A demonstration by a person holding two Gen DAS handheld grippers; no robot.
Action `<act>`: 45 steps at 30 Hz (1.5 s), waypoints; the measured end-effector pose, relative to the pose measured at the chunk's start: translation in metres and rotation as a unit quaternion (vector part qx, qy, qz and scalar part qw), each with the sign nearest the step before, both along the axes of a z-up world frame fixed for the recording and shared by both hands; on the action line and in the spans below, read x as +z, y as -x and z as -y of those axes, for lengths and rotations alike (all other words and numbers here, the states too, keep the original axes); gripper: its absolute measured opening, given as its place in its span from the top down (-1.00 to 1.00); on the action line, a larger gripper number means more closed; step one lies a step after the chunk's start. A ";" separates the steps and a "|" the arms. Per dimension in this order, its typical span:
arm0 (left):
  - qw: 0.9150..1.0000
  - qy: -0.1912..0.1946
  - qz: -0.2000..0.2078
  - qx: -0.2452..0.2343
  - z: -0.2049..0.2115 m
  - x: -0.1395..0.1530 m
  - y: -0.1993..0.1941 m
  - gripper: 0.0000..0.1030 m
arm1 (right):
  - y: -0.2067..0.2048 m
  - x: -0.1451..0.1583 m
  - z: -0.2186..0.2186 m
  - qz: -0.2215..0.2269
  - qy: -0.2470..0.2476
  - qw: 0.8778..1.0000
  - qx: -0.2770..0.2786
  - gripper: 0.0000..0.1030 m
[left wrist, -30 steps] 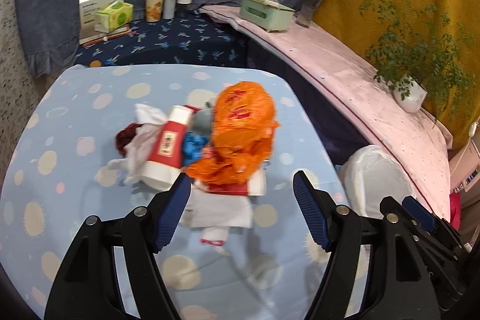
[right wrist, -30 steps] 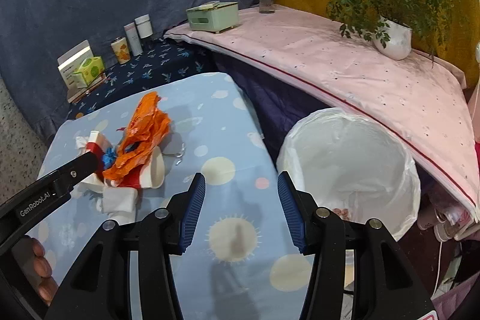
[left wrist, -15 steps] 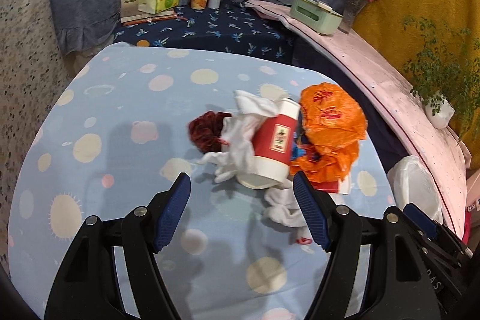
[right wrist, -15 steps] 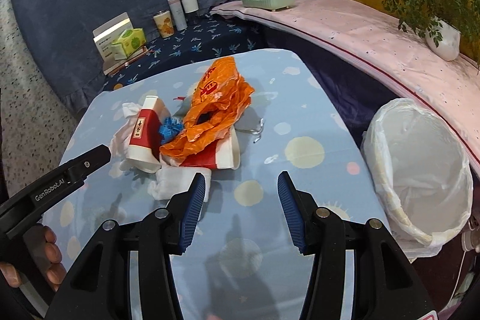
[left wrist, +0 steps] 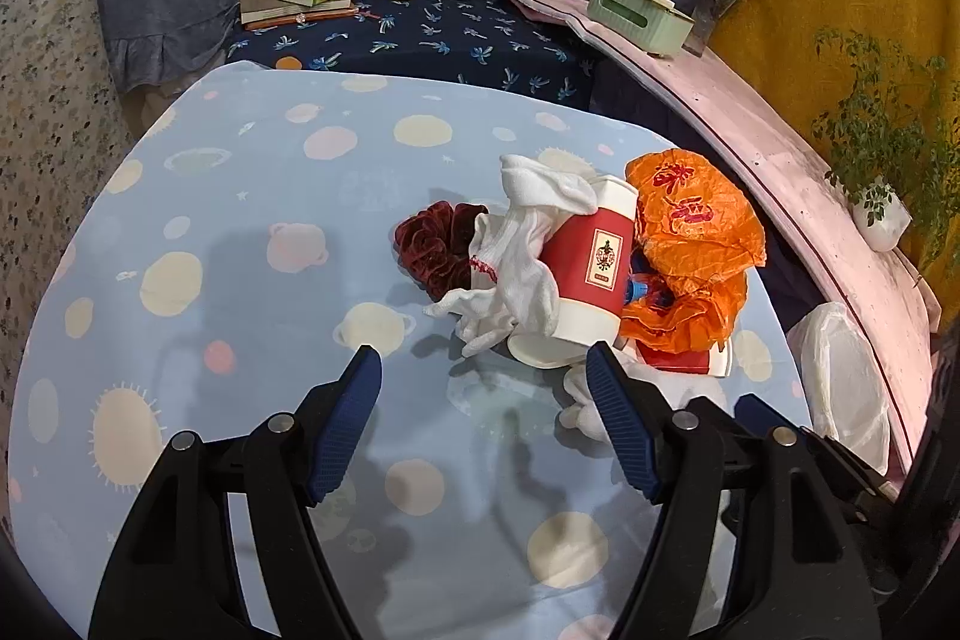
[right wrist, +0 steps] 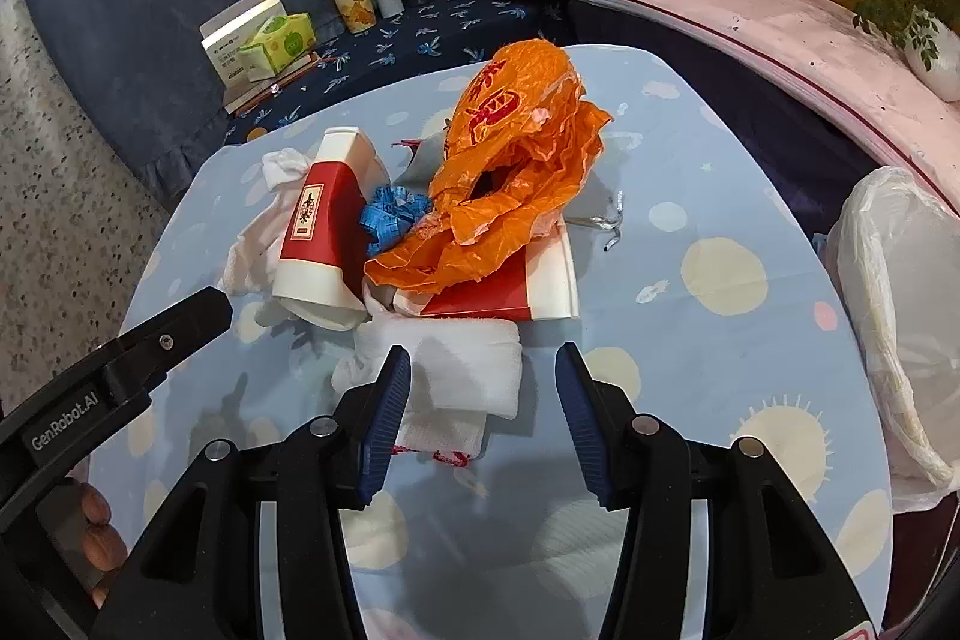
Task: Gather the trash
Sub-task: 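Grasp a white sock with the left tool while the right tool grasps a white napkin, then carry the sock over the bin and open the left tool while the right tool releases the napkin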
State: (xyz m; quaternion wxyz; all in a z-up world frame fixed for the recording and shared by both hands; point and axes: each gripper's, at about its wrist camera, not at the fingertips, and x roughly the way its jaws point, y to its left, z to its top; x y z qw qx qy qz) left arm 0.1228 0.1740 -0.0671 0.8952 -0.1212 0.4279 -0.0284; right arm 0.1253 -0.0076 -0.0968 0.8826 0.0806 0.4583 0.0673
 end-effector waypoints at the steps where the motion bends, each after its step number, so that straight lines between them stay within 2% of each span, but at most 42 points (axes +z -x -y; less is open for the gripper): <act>1: 1.000 0.000 -0.001 -0.001 0.000 0.000 0.000 -0.30 | -0.001 -0.002 -0.002 -0.002 0.000 1.000 0.001 0.07; 4: 1.000 0.000 0.001 -0.003 0.000 0.000 -0.002 -0.30 | -0.002 -0.007 -0.005 -0.009 -0.003 1.000 0.009 0.39; 6: 1.000 -0.002 0.003 -0.005 0.000 0.001 -0.004 -0.30 | -0.002 -0.007 -0.008 -0.010 -0.002 1.000 0.014 0.72; 8: 1.000 -0.005 0.004 -0.005 -0.001 0.001 -0.010 -0.30 | 0.000 -0.005 -0.009 -0.005 -0.001 1.000 0.017 0.85; 11: 1.000 -0.003 0.003 -0.002 -0.005 0.000 -0.020 -0.24 | 0.003 0.000 -0.008 0.002 -0.003 1.000 0.019 0.87; 16: 1.000 0.010 -0.008 -0.010 -0.008 -0.006 -0.034 0.06 | 0.005 0.007 -0.004 0.008 -0.008 1.000 0.014 0.87; 18: 1.000 0.016 -0.012 -0.020 -0.006 -0.010 -0.038 0.24 | 0.005 0.009 -0.004 0.010 -0.008 1.000 0.013 0.87; 20: 0.999 0.021 -0.019 -0.028 -0.002 -0.014 -0.041 0.31 | 0.005 0.010 -0.003 0.011 -0.008 1.000 0.013 0.87; 24: 0.998 0.027 -0.026 -0.044 0.005 -0.017 -0.042 0.85 | 0.008 0.016 -0.003 0.016 -0.004 1.000 0.014 0.87; 25: 0.998 0.027 -0.024 -0.046 0.006 -0.016 -0.041 0.89 | 0.009 0.018 -0.003 0.018 -0.004 1.000 0.015 0.87; 33: 0.998 0.026 0.015 -0.046 0.013 0.022 -0.022 0.93 | 0.026 0.059 0.009 0.064 -0.012 0.998 0.009 0.87; 45: 0.991 0.046 0.090 -0.089 0.059 0.110 0.001 0.93 | 0.045 0.136 0.058 0.150 -0.018 0.988 -0.024 0.87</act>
